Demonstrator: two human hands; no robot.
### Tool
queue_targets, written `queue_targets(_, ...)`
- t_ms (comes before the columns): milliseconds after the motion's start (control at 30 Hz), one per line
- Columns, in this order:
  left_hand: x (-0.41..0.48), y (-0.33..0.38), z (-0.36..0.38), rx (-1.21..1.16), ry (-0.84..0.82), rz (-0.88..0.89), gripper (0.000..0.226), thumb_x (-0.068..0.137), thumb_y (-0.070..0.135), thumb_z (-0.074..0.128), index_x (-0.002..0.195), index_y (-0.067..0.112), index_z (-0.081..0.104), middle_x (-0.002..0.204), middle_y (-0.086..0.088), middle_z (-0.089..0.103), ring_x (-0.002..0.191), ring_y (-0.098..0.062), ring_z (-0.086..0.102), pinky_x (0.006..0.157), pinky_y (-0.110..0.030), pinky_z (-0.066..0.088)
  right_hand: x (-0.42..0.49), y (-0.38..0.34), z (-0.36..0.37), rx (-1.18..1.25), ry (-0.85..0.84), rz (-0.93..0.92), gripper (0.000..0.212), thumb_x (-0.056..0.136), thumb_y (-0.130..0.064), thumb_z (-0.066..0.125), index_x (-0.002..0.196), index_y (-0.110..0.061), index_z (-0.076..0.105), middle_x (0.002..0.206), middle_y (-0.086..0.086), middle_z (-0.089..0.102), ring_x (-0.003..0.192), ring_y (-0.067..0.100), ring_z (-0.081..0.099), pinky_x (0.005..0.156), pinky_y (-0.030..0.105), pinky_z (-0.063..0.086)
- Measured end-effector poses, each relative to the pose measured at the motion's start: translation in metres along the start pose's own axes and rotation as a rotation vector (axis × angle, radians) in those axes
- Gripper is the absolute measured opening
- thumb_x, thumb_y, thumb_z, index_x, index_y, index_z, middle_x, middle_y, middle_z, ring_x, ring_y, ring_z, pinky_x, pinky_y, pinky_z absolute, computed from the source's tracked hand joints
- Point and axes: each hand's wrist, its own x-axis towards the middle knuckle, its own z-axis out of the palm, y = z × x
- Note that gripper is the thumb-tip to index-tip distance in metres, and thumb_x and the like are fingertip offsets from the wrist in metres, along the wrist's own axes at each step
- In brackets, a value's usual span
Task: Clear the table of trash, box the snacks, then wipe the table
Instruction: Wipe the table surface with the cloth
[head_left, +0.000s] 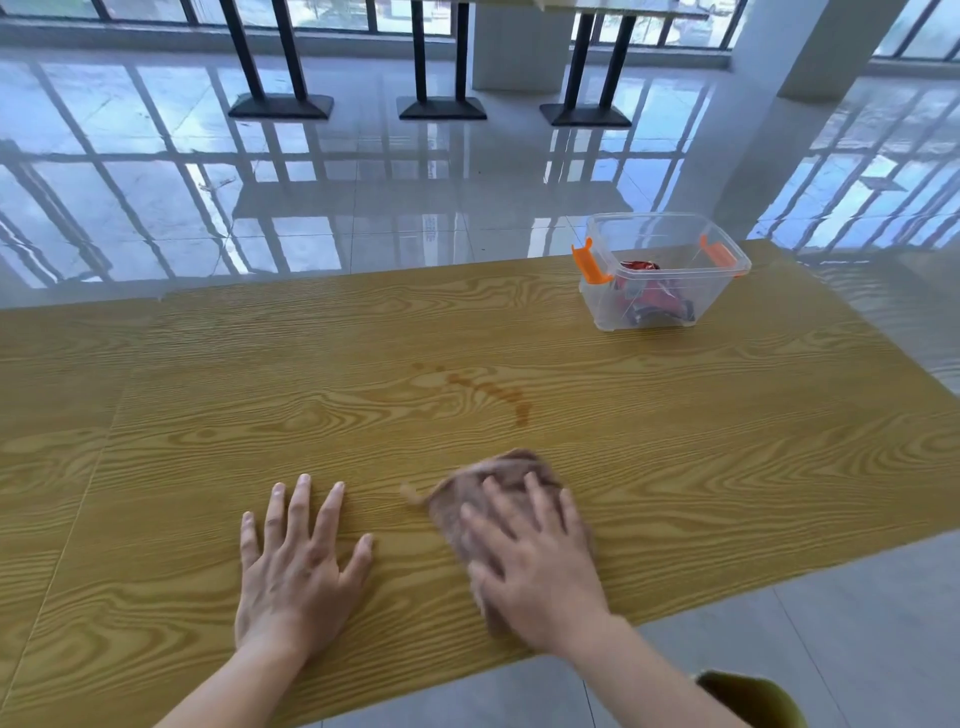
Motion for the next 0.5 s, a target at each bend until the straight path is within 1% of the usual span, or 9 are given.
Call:
queue_targets(33, 0.0, 0.0, 0.001, 0.001, 0.0, 0.001, 0.08, 0.084, 0.075, 0.018, 0.152, 0.035, 0.027, 0.164, -0.003, 0.018, 0.152, -0.024, 0.003, 0.122, -0.053, 0.003, -0.014, 0.0, 0.005, -0.016, 0.021, -0.104, 0.059, 0.094, -0.067, 0.026, 0.15, -0.05, 0.018, 0.165, -0.012, 0.011, 0.152, 0.031, 0.006, 0.116, 0.059, 0.004)
queue_targets(100, -0.001, 0.0, 0.001, 0.005, -0.007, 0.003, 0.079, 0.085, 0.075, 0.018, 0.152, 0.035, 0.027, 0.164, -0.003, 0.018, 0.152, -0.024, 0.003, 0.122, -0.053, 0.002, -0.029, 0.022, 0.006, -0.049, 0.029, -0.136, 0.061, 0.093, -0.067, 0.034, 0.15, -0.05, 0.023, 0.163, -0.014, 0.018, 0.151, 0.027, 0.013, 0.117, 0.057, 0.011)
queue_targets(167, 0.0, 0.0, 0.001, 0.01, -0.007, -0.002, 0.079, 0.085, 0.075, 0.018, 0.153, 0.035, 0.026, 0.164, -0.003, 0.017, 0.152, -0.024, 0.001, 0.122, -0.052, 0.002, -0.02, 0.054, -0.001, -0.105, 0.051, -0.003, 0.062, 0.092, -0.069, 0.029, 0.151, -0.051, 0.019, 0.164, -0.014, 0.016, 0.152, 0.026, 0.012, 0.118, 0.057, 0.01)
queue_targets(233, 0.0, 0.0, 0.001, 0.01, -0.01, -0.001, 0.079, 0.085, 0.075, 0.018, 0.153, 0.035, 0.025, 0.164, -0.003, 0.016, 0.152, -0.024, 0.0, 0.122, -0.052, 0.001, 0.01, 0.072, -0.015, -0.065, 0.035, 0.203, 0.063, 0.092, -0.071, 0.018, 0.151, -0.053, 0.006, 0.165, -0.015, 0.003, 0.152, 0.026, -0.001, 0.12, 0.055, -0.001)
queue_targets(300, 0.0, 0.0, 0.0, 0.012, -0.01, -0.006, 0.079, 0.085, 0.075, 0.017, 0.153, 0.035, 0.024, 0.164, -0.003, 0.015, 0.152, -0.023, -0.001, 0.122, -0.052, 0.001, 0.038, 0.066, -0.021, 0.026, 0.017, 0.39, 0.063, 0.092, -0.071, 0.012, 0.151, -0.052, -0.002, 0.164, -0.016, -0.009, 0.151, 0.027, -0.012, 0.118, 0.056, -0.009)
queue_targets(333, 0.0, 0.001, -0.001, 0.014, -0.014, -0.007, 0.08, 0.084, 0.075, 0.016, 0.153, 0.036, 0.023, 0.165, -0.002, 0.013, 0.152, -0.023, -0.002, 0.122, -0.052, 0.0, 0.047, 0.055, -0.022, 0.057, 0.002, 0.421, 0.063, 0.092, -0.07, 0.012, 0.151, -0.052, -0.003, 0.164, -0.015, -0.011, 0.15, 0.029, -0.015, 0.117, 0.058, -0.011)
queue_targets(367, 0.0, 0.001, -0.001, 0.012, -0.018, -0.007, 0.08, 0.084, 0.075, 0.016, 0.153, 0.036, 0.022, 0.165, -0.002, 0.012, 0.152, -0.023, -0.003, 0.122, -0.051, -0.001, 0.048, 0.042, -0.02, 0.061, -0.012, 0.387, 0.064, 0.092, -0.07, 0.011, 0.151, -0.051, -0.004, 0.164, -0.015, -0.013, 0.15, 0.031, -0.016, 0.116, 0.059, -0.011)
queue_targets(400, 0.0, 0.001, -0.001, 0.011, -0.021, -0.008, 0.08, 0.084, 0.075, 0.016, 0.153, 0.036, 0.021, 0.165, -0.001, 0.012, 0.152, -0.023, -0.004, 0.122, -0.051, -0.002, 0.042, 0.029, -0.016, 0.038, -0.009, 0.291, 0.064, 0.092, -0.069, 0.012, 0.151, -0.051, -0.003, 0.164, -0.014, -0.011, 0.15, 0.032, -0.014, 0.116, 0.06, -0.01)
queue_targets(500, 0.0, 0.001, -0.003, 0.006, -0.019, -0.009, 0.08, 0.084, 0.075, 0.017, 0.153, 0.036, 0.022, 0.165, -0.002, 0.012, 0.152, -0.023, -0.003, 0.122, -0.051, -0.001, -0.012, 0.012, 0.003, -0.02, 0.038, -0.102, 0.06, 0.093, -0.068, 0.026, 0.151, -0.05, 0.018, 0.165, -0.014, 0.01, 0.152, 0.032, 0.006, 0.117, 0.061, 0.005)
